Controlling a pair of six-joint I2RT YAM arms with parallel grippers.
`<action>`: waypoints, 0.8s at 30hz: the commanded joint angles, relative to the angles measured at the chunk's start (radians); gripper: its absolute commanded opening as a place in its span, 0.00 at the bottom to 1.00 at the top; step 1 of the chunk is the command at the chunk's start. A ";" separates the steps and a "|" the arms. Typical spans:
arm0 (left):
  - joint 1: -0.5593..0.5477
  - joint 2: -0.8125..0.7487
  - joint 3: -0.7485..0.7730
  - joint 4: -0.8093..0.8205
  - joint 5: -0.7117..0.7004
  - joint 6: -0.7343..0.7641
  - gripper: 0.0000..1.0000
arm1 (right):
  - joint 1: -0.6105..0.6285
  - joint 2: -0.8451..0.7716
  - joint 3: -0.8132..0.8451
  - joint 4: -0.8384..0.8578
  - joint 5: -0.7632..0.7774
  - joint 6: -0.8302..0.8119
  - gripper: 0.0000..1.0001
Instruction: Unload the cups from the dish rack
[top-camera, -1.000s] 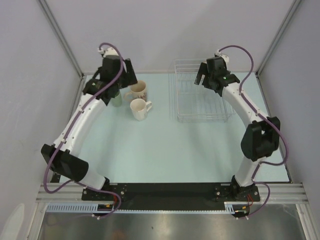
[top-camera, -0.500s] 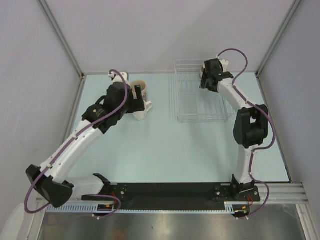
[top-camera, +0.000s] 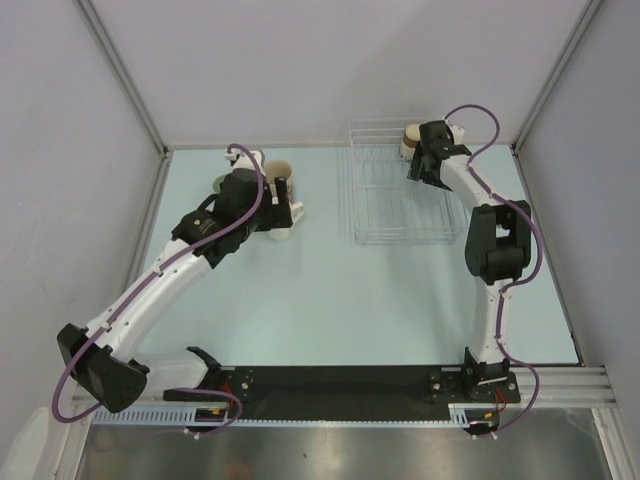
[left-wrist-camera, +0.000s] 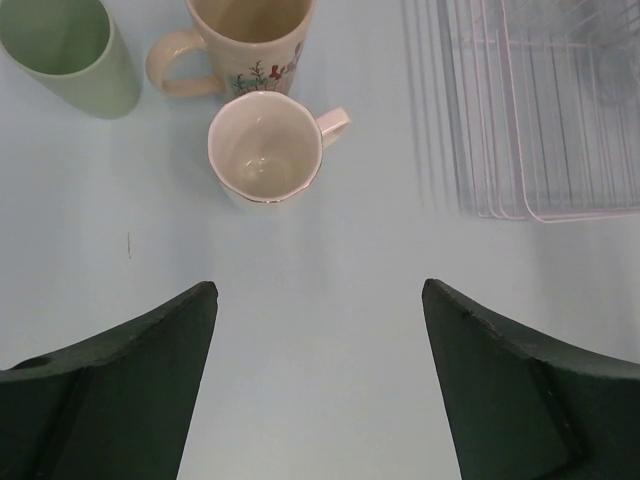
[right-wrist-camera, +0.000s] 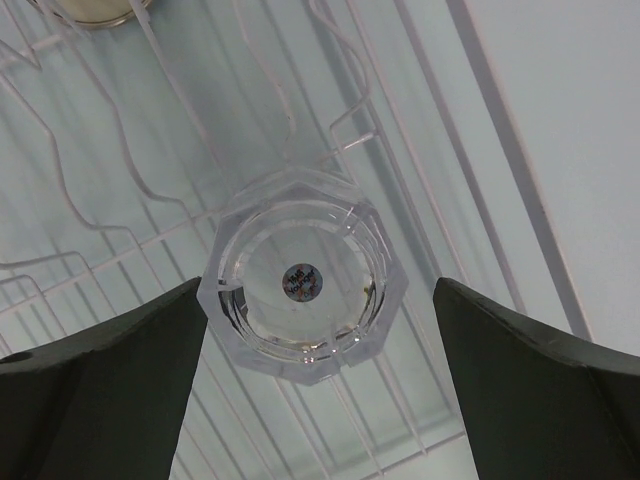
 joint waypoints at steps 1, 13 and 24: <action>-0.005 0.022 -0.011 0.042 0.049 -0.017 0.89 | -0.007 0.023 0.061 0.042 -0.035 0.001 1.00; -0.006 0.039 0.007 0.045 0.031 -0.009 0.89 | -0.017 0.055 0.089 0.028 -0.054 0.010 0.40; -0.006 0.031 -0.002 0.048 0.019 -0.017 0.88 | -0.010 -0.027 0.006 0.048 -0.049 0.020 0.00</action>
